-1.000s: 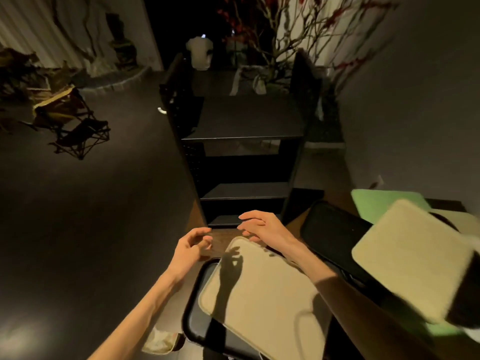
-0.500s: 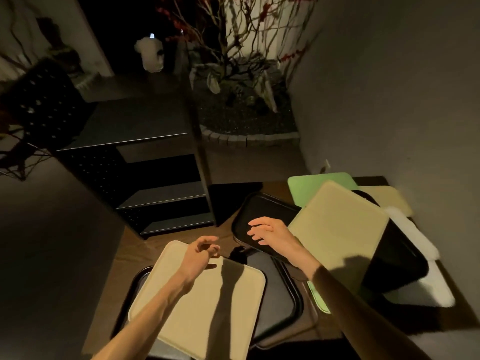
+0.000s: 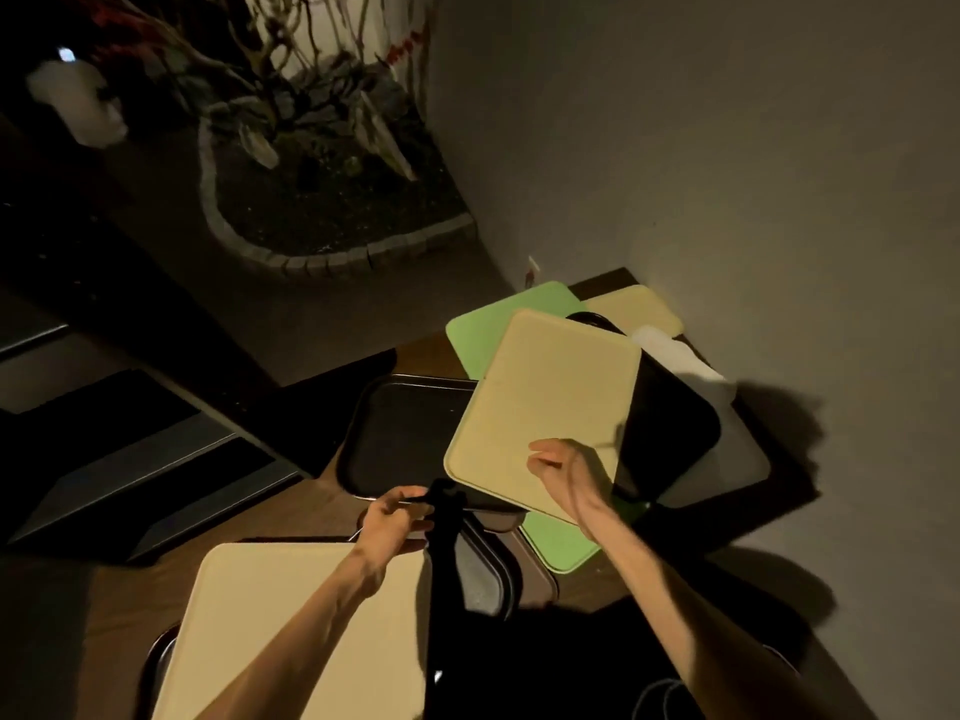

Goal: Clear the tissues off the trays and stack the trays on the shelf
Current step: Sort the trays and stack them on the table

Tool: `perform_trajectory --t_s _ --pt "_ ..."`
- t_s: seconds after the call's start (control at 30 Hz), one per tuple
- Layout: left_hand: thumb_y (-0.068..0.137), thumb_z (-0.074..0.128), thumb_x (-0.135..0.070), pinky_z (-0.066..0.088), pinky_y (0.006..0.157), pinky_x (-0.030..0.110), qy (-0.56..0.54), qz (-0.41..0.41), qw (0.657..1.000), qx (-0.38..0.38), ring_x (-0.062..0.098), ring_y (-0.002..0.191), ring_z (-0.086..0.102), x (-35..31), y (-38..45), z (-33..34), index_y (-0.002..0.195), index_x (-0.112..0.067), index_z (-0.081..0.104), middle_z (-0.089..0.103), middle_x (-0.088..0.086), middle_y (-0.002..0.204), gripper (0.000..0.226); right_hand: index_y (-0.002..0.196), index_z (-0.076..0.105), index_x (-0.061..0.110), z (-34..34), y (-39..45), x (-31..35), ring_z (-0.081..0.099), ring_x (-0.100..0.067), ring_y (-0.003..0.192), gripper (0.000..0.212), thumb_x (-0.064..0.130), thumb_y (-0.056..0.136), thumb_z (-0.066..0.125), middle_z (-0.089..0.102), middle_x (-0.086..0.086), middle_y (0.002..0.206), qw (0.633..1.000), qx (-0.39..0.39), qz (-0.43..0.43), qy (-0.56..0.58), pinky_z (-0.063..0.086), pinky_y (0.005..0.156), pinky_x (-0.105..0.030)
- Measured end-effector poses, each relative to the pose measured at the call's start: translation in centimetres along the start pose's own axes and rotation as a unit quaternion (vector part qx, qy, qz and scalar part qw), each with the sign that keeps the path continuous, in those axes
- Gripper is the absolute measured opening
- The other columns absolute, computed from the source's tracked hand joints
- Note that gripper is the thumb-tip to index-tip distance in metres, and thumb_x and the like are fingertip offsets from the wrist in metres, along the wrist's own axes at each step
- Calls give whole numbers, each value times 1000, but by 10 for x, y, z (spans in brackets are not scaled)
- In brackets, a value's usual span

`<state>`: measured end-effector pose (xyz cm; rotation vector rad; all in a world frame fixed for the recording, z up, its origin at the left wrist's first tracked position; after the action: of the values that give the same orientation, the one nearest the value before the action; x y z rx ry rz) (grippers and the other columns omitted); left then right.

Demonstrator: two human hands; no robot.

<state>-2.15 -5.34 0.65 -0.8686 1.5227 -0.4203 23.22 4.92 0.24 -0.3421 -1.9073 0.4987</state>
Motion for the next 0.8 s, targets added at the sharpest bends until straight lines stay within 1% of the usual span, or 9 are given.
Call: perform_trajectory --t_s 0.03,0.07,0.1,0.17,0.2,0.33,0.5,0.7,0.8 --pt "94 55 -1 56 72 35 2 -6 1000 2 25 86 67 1 3 6 108 -14 65 70 14 100 22 104 72 13 -11 4 -10 63 -14 98 21 0 89 66 69 0 101 999 -37 2 -9 42 67 -1" --pt "93 56 -1 56 71 35 5 -13 1000 6 25 85 67 3 5 10 108 -14 65 70 14 100 22 98 73 18 -20 7 -19 66 -15 98 23 -1 86 68 71 -2 105 997 -71 3 -14 45 70 -4" --pt "93 56 -1 56 70 36 6 -19 1000 13 26 85 67 5 7 15 109 -13 65 70 15 100 22 96 72 21 -26 8 -29 66 -18 99 25 -1 84 68 69 -6 112 995 -93 8 -22 49 77 -12" --pt "93 56 -1 55 70 36 9 -28 999 23 28 86 66 9 9 22 111 -11 64 70 17 102 22 106 69 19 -38 10 -45 60 -24 107 28 3 84 67 59 -10 122 990 -132 29 -49 51 92 -33" --pt "93 56 -1 55 70 37 11 -30 999 26 28 87 65 9 10 24 111 -10 64 69 18 104 22 114 66 18 -47 10 -52 56 -28 111 33 6 84 66 55 -10 124 983 -161 45 -73 49 96 -39" --pt "94 55 -1 55 72 37 13 -37 999 32 29 90 64 7 12 28 112 -10 63 67 18 103 22 134 53 10 -67 12 -70 48 -40 121 50 12 85 62 47 -20 133 964 -230 100 -88 43 100 -43" --pt "95 55 -3 54 79 42 9 -44 998 47 31 95 65 2 18 27 114 -10 62 66 17 107 22 142 39 4 -63 23 -78 54 -45 114 55 11 90 55 40 -24 138 966 -214 135 -54 46 93 -41" --pt "95 56 -5 53 89 47 21 -45 998 44 32 96 66 4 25 24 116 -8 63 68 19 110 22 130 48 0 -64 35 -81 58 -44 115 41 18 95 56 62 -30 122 961 -228 148 -43 45 91 -44" --pt "94 57 -5 55 84 44 28 -47 997 51 30 90 67 7 26 27 116 -9 63 70 18 105 23 122 52 0 -68 36 -80 59 -46 113 28 17 100 50 64 -31 116 958 -237 154 -49 44 89 -45"
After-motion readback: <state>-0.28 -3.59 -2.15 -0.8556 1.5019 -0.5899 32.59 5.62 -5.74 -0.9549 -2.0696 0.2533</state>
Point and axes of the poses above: each hand's wrist, its own y-axis towards the middle knuckle, its own z-axis out of the palm, x = y × z, the point moved 9 cm from there along y, towards the middle knuckle
